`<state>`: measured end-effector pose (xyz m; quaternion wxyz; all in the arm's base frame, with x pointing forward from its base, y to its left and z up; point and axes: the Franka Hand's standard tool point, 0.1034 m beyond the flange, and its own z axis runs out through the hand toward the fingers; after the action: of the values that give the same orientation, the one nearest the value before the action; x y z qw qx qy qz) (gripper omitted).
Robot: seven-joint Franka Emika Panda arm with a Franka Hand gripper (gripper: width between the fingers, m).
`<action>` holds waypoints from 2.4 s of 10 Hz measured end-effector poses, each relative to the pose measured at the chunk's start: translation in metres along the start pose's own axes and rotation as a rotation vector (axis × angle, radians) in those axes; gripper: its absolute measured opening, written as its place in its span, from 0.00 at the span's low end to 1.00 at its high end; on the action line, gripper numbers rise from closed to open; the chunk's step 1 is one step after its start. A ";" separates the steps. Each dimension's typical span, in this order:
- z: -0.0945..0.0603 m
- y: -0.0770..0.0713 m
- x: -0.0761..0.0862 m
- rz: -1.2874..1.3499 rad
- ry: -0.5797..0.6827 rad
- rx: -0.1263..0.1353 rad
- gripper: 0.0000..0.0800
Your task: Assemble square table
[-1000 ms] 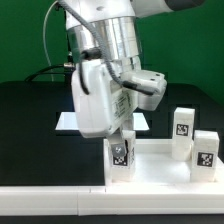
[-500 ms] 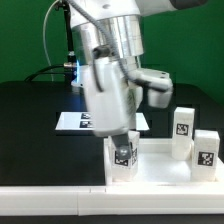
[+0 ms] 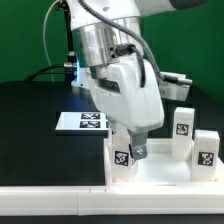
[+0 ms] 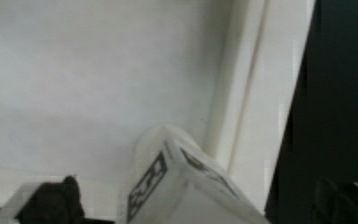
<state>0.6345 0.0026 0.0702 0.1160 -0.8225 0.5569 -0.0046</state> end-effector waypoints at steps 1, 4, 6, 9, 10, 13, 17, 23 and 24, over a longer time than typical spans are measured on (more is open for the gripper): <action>-0.002 -0.001 0.001 -0.224 0.006 -0.014 0.81; -0.002 -0.001 0.002 -0.406 -0.009 -0.052 0.81; -0.001 -0.001 0.003 -0.372 -0.007 -0.053 0.64; -0.001 0.002 0.004 -0.120 -0.002 -0.060 0.37; -0.002 0.001 0.005 0.020 0.003 -0.059 0.37; -0.002 0.002 0.008 0.461 0.007 -0.048 0.36; 0.000 0.000 0.006 0.929 0.026 -0.017 0.36; -0.035 -0.022 -0.004 0.892 -0.009 0.021 0.79; -0.041 -0.026 -0.006 0.889 -0.013 0.031 0.80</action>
Offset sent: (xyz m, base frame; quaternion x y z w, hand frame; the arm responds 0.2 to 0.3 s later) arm 0.0000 0.0000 0.0000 0.0000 0.0000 0.0000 1.0000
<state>0.6504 0.0094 0.1160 0.1225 -0.5014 0.8554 0.0425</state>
